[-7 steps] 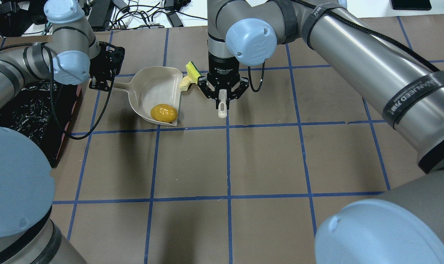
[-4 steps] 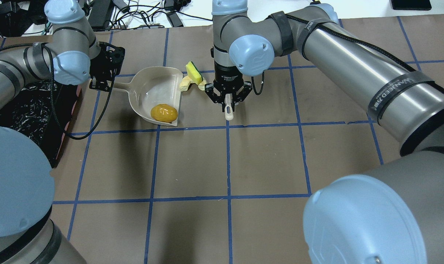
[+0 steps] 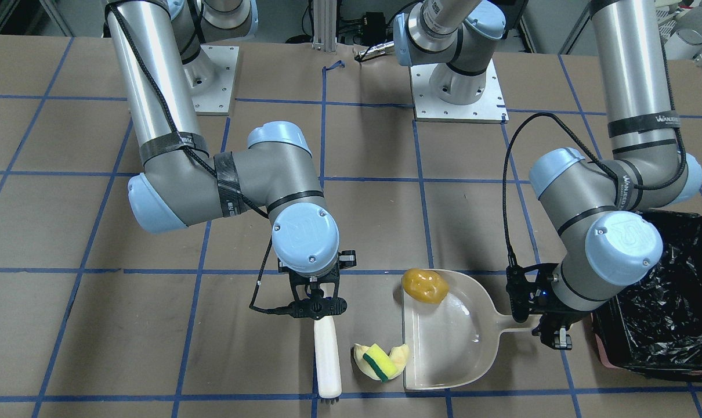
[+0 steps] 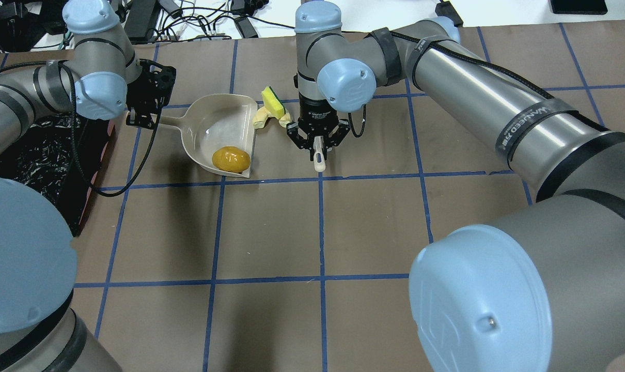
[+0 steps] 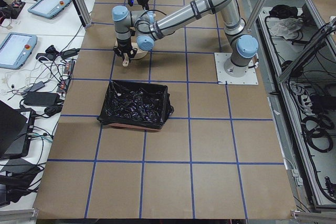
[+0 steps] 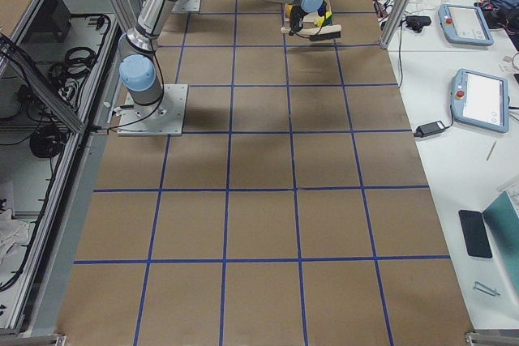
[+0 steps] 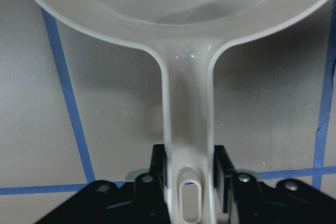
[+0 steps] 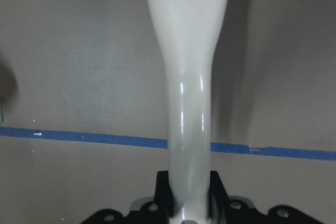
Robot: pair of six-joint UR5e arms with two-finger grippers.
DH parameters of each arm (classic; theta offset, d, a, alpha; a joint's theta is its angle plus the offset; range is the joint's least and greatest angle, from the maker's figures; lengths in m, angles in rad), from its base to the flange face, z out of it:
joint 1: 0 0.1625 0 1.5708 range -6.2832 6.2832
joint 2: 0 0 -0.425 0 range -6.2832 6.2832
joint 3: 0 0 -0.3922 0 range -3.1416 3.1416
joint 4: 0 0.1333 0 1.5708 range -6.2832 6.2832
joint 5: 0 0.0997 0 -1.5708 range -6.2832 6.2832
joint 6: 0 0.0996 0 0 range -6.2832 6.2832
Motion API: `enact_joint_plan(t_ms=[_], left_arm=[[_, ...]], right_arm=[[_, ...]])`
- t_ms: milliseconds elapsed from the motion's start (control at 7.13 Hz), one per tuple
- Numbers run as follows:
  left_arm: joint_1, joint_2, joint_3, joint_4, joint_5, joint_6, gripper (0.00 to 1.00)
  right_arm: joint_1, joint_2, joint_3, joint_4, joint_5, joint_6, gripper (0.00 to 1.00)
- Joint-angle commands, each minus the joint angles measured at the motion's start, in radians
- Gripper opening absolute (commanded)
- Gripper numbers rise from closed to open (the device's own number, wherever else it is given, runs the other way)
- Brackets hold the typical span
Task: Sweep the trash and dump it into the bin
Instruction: 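Reposition the brush with the right gripper behind the sponge piece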
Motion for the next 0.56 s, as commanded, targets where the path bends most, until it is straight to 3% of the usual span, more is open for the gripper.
enact_joint_plan(t_ms=[0, 421], left_arm=[[0.0, 0.0, 0.0, 0.0, -0.002, 0.0, 0.0], [0.0, 0.0, 0.0, 0.0, -0.002, 0.0, 0.0]], right_arm=[[0.007, 0.019, -0.001, -0.002, 0.007, -0.004, 0.0], [0.027, 0.036, -0.002, -0.012, 0.011, 0.012, 0.0]])
